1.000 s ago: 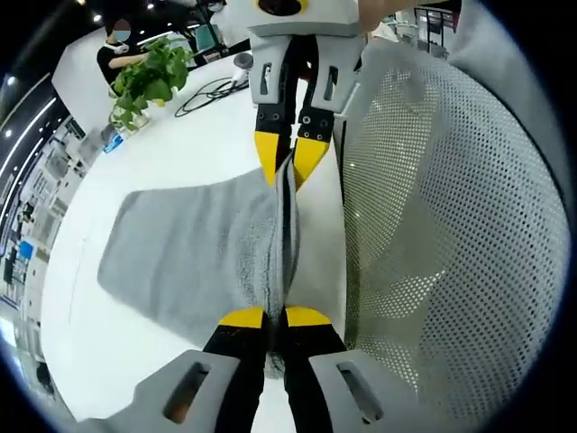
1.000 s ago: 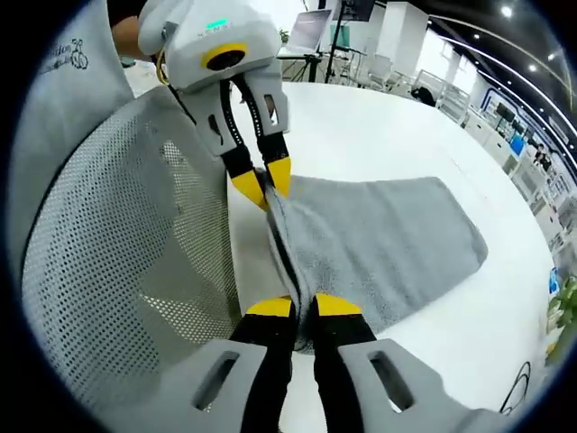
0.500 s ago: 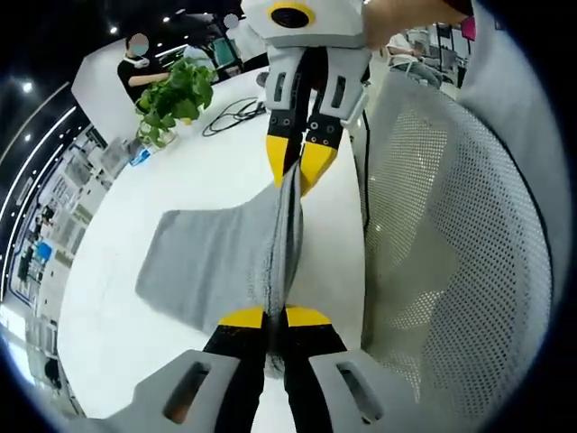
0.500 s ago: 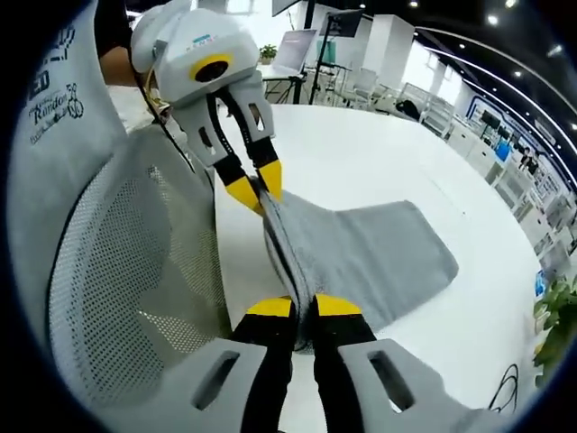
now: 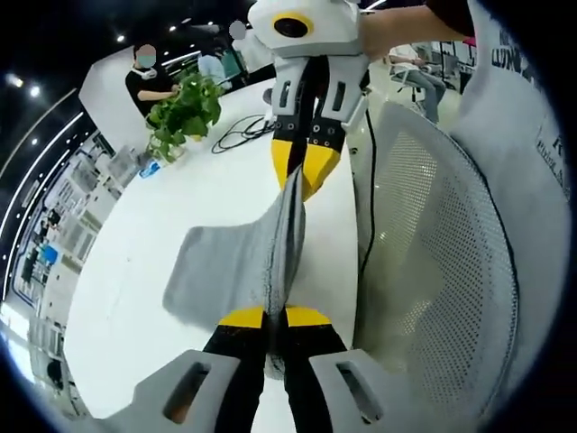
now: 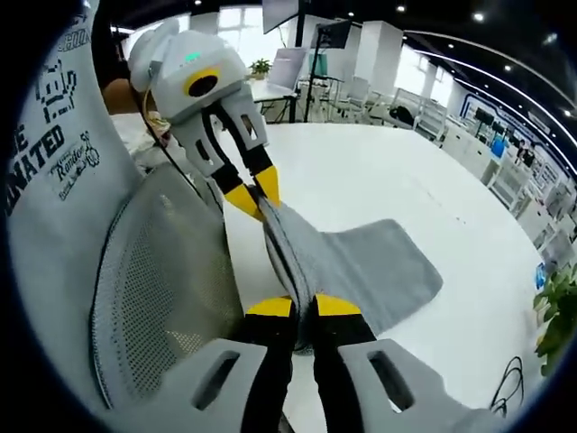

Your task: Fold the towel on the table until its edges align and the towel forms a compact rectangular stack.

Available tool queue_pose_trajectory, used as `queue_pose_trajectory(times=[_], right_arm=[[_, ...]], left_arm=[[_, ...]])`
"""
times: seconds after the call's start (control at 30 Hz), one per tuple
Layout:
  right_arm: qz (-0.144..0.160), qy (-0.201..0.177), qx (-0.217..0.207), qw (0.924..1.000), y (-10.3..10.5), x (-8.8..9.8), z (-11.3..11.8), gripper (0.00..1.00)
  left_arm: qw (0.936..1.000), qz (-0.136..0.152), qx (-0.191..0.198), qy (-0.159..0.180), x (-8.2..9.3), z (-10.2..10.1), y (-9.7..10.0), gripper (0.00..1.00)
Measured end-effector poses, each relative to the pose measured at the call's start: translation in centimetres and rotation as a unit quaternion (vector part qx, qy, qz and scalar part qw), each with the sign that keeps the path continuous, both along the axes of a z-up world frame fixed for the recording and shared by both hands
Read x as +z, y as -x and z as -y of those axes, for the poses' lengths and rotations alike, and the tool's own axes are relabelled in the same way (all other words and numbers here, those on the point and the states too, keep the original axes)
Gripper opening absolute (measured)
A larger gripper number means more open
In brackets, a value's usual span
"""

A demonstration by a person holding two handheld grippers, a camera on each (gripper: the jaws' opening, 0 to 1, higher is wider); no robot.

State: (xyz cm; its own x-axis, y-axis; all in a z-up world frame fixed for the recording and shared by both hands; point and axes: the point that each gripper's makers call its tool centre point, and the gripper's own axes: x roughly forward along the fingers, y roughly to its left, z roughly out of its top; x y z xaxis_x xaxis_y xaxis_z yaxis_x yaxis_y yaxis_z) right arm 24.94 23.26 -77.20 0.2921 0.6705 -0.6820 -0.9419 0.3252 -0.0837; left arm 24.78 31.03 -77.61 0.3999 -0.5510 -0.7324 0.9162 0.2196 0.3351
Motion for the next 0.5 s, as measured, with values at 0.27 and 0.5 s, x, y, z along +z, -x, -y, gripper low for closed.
queue_pose_trajectory(times=[0.27, 0.5], right_arm=[[-0.023, -0.025, -0.009, 0.9994, 1.1, 1.5, 0.0, 0.04], [-0.036, -0.049, -0.022, 0.9979, 0.1, 2.6, 0.0, 0.04]], left_arm=[[0.9998, -0.001, 0.007, 0.021, 1.6, -0.1, 0.5, 0.05], [0.9986, -0.015, 0.018, 0.047, 2.2, -0.1, 0.0, 0.05]])
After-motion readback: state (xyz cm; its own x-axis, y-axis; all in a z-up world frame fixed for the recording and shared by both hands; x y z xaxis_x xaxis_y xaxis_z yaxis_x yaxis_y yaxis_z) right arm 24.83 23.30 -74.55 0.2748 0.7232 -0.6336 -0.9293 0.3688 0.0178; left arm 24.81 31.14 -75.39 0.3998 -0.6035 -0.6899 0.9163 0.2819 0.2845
